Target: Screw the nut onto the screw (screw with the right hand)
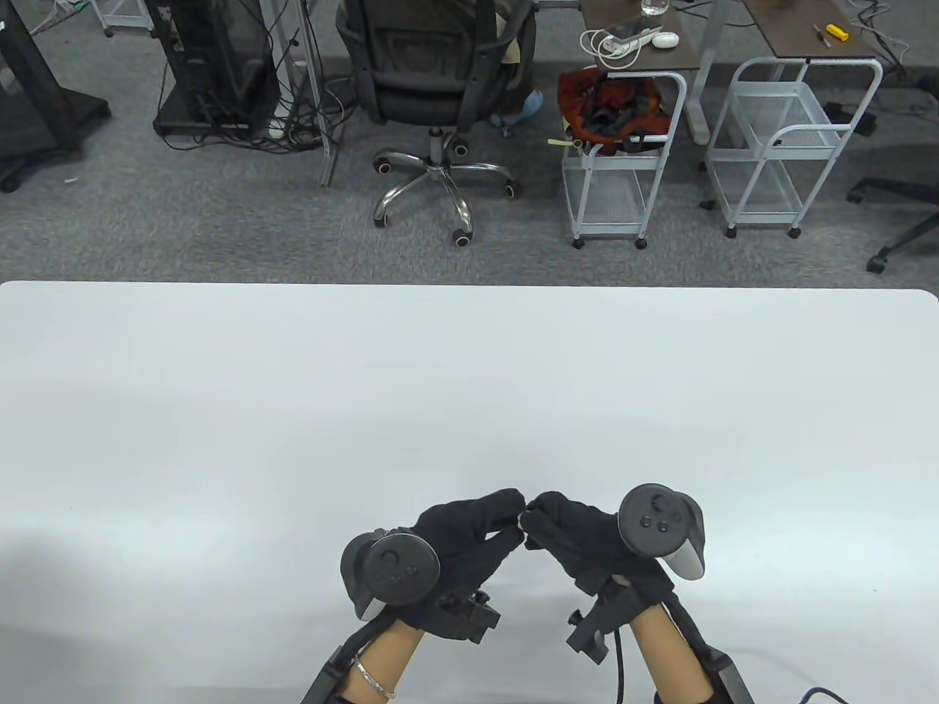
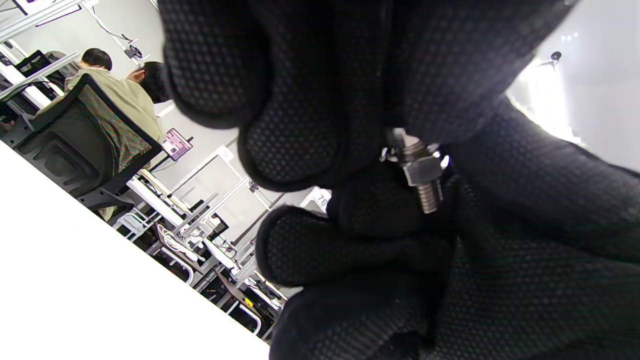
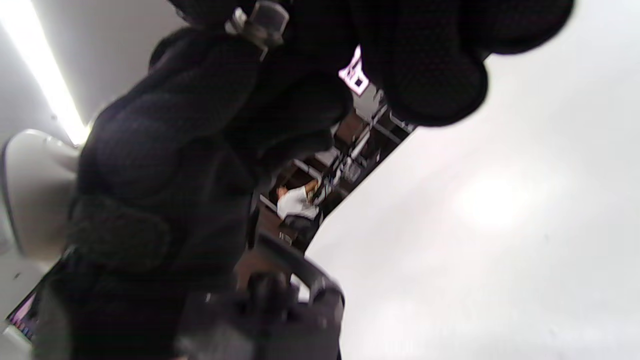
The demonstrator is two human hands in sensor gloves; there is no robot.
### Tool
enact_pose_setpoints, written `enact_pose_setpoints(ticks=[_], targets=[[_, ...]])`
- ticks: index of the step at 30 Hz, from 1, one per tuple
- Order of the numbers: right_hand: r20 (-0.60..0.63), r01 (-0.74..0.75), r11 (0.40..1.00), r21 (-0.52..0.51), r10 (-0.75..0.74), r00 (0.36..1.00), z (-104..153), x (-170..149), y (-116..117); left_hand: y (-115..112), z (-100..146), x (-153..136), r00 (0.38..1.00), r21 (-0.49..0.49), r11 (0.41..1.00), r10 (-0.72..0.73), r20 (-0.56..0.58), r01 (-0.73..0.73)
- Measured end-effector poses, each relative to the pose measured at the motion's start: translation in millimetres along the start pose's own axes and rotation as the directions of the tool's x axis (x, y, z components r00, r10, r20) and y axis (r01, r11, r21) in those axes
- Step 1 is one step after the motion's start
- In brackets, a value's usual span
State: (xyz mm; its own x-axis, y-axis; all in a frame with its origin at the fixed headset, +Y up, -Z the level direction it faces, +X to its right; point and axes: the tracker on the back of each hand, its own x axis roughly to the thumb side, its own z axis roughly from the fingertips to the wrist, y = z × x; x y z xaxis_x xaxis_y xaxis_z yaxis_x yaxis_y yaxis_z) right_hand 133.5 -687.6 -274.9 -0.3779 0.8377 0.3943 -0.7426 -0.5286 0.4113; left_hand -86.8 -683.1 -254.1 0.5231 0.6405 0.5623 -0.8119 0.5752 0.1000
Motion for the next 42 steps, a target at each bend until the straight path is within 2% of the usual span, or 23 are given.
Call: enact_pose_setpoints(ticks=[2, 4, 5, 7, 9, 11, 12, 14, 16, 19, 23, 24, 26, 28, 29, 31, 34, 35, 38, 39, 41, 42], targets=[[0.025, -0.056, 0.991, -0.119, 0.059, 0.998, 0.2, 0.6, -0.9, 0.3, -0.1, 0.5, 1.0, -0.001, 1.0, 0.017, -0.001, -0.017], [0.008, -0.089, 0.952, -0.292, 0.095, 0.995, 2.3, 0.0, -0.3, -3.0, 0.3, 1.7, 0.999, -0.014, 0.999, 0.045, 0.0, -0.045], [0.001, -0.086, 0.95, -0.301, 0.09, 0.996, 2.6, -0.4, -0.3, -3.7, 0.2, 2.1, 0.999, -0.017, 0.999, 0.042, 0.003, -0.042], [-0.008, -0.062, 0.974, -0.217, 0.062, 0.998, 2.0, -2.2, -2.2, -4.1, 0.1, 2.7, 1.0, -0.019, 1.0, 0.011, 0.014, -0.01], [-0.005, 0.007, 0.998, -0.062, -0.007, 1.0, 1.1, -2.3, -2.1, -2.7, 0.3, 2.2, 0.999, -0.005, 1.0, -0.031, 0.015, 0.031], [-0.033, 0.043, 0.998, 0.045, -0.041, 0.999, 0.2, -1.8, -0.5, -1.3, 0.2, 1.4, 1.0, -0.009, 1.0, -0.026, 0.015, 0.026], [-0.027, 0.032, 0.999, 0.023, -0.032, 0.999, 0.3, -1.9, -0.9, -1.1, 0.4, 1.5, 1.0, -0.007, 1.0, -0.017, 0.012, 0.017], [0.001, -0.037, 0.984, -0.174, 0.038, 0.999, 0.9, -1.6, -1.8, -2.2, 0.1, 2.0, 1.0, -0.015, 1.0, 0.011, 0.014, -0.011], [-0.012, -0.069, 0.959, -0.275, 0.068, 0.998, 2.5, -1.4, -1.9, -4.7, 0.2, 3.0, 0.999, -0.023, 0.999, 0.029, 0.016, -0.029], [-0.019, -0.051, 0.979, -0.197, 0.048, 0.999, 2.7, -1.4, -3.4, -4.8, 0.3, 2.8, 1.0, -0.025, 1.0, 0.017, 0.015, -0.017], [-0.029, 0.028, 0.999, 0.023, -0.027, 0.999, 0.5, 0.1, -1.5, -1.3, 0.4, 1.2, 1.0, -0.01, 1.0, -0.012, 0.011, 0.012], [-0.023, 0.018, 1.0, 0.007, -0.018, 1.0, 0.4, -0.1, -1.7, -1.1, 0.5, 1.5, 1.0, -0.008, 1.0, -0.009, 0.011, 0.009], [-0.003, -0.034, 0.981, -0.193, 0.034, 0.999, 1.7, -0.4, -2.2, -2.5, 0.2, 2.5, 1.0, -0.014, 1.0, 0.015, 0.015, -0.015], [-0.015, -0.064, 0.953, -0.298, 0.062, 0.998, 3.1, -0.7, -0.6, -4.4, 0.4, 3.3, 1.0, -0.022, 0.999, 0.028, 0.014, -0.028], [-0.014, -0.071, 0.954, -0.292, 0.07, 0.997, 3.0, -0.9, -0.6, -4.7, 0.5, 3.3, 1.0, -0.019, 1.0, 0.018, 0.011, -0.018], [-0.009, -0.041, 0.979, -0.198, 0.04, 0.999, 2.1, -1.0, -1.6, -3.6, 0.3, 2.5, 1.0, -0.019, 1.0, 0.0, 0.012, 0.0], [-0.035, 0.063, 0.998, 0.026, -0.062, 0.997, 0.4, -0.5, -0.1, -1.4, 0.0, -0.3, 1.0, -0.013, 1.0, 0.001, -0.003, -0.001], [-0.038, 0.057, 0.998, 0.021, -0.057, 0.998, 0.7, -0.9, -0.4, -1.4, 0.0, -0.4, 1.0, -0.015, 1.0, 0.009, -0.004, -0.009], [-0.016, -0.02, 0.976, -0.217, 0.016, 1.0, 1.3, -0.9, -0.1, -2.9, -0.1, -0.1, 1.0, -0.021, 0.999, 0.031, -0.004, -0.031], [-0.024, -0.035, 0.968, -0.249, 0.03, 0.999, 1.6, -0.7, 0.2, -3.8, -0.2, 0.2, 0.999, -0.028, 0.999, 0.037, 0.002, -0.037], [-0.027, -0.063, 0.965, -0.253, 0.058, 0.998, 1.9, -1.1, -0.6, -5.0, -0.1, 1.4, 0.999, -0.029, 0.999, 0.034, -0.001, -0.034], [-0.026, -0.046, 0.976, -0.211, 0.042, 0.999, 2.1, -1.3, -1.7, -5.0, -0.2, 1.7, 1.0, -0.031, 0.999, 0.023, 0.004, -0.023]])
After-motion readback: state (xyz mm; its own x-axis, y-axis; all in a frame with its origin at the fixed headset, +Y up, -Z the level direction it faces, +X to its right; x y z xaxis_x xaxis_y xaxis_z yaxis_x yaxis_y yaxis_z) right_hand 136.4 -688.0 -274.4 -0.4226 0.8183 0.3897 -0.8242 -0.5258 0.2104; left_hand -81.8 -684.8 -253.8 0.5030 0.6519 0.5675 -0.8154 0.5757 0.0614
